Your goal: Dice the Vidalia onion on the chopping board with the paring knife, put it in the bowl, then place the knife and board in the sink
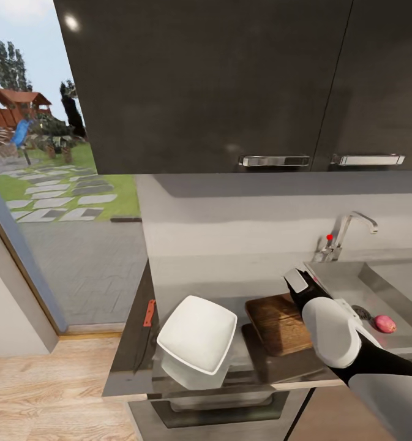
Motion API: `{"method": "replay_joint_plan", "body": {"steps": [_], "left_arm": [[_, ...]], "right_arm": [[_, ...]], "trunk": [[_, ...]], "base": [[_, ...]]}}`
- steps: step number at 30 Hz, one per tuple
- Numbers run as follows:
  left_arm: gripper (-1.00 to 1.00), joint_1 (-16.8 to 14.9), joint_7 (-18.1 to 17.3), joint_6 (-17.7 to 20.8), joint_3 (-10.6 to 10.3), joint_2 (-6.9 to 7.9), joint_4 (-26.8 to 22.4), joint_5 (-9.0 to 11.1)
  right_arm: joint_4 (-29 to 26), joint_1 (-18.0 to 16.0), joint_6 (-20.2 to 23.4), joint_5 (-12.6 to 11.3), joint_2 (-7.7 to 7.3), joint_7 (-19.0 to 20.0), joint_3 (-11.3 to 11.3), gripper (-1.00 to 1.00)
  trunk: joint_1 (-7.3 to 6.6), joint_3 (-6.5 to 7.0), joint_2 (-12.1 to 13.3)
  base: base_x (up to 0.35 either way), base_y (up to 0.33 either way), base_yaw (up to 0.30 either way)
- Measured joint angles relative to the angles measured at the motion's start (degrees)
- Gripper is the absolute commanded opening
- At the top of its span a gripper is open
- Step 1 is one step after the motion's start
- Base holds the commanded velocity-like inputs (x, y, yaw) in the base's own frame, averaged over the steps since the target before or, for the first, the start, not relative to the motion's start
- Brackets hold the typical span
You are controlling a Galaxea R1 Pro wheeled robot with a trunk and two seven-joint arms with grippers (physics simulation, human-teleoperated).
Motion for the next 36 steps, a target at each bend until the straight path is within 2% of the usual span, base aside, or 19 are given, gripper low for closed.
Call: {"method": "replay_joint_plan", "body": {"steps": [6,16,26,36], "left_arm": [[1.0,0.0,0.0,-0.3,-0.2,0.01,-0.1,-0.2],[1.0,0.0,-0.1,-0.7,-1.6,-0.07,0.0,-0.1],[1.0,0.0,-0.2,-0.7,-1.7,-0.08,0.0,-0.1],[1.0,0.0,-0.2,-0.7,-1.7,-0.08,-0.1,-0.1]], "right_arm": [[0.0,0.0,-0.6,0.0,-0.1,-0.2,0.0,-1.0],[-0.1,0.0,-0.6,-0.2,-0.01,-0.5,0.0,-1.0],[-0.1,0.0,-0.7,-0.4,0.15,-4.1,0.0,-1.0],[-0.1,0.0,-1.2,-0.4,0.15,-4.2,0.0,-1.0]], "trunk": [[0.0,0.0,0.0],[0.0,0.0,0.0],[0.0,-0.01,0.0],[0.0,-0.72,0.0]], "base": [[0.0,0.0,0.0],[0.0,0.0,0.0],[0.0,0.0,0.0],[0.0,0.0,0.0]]}}
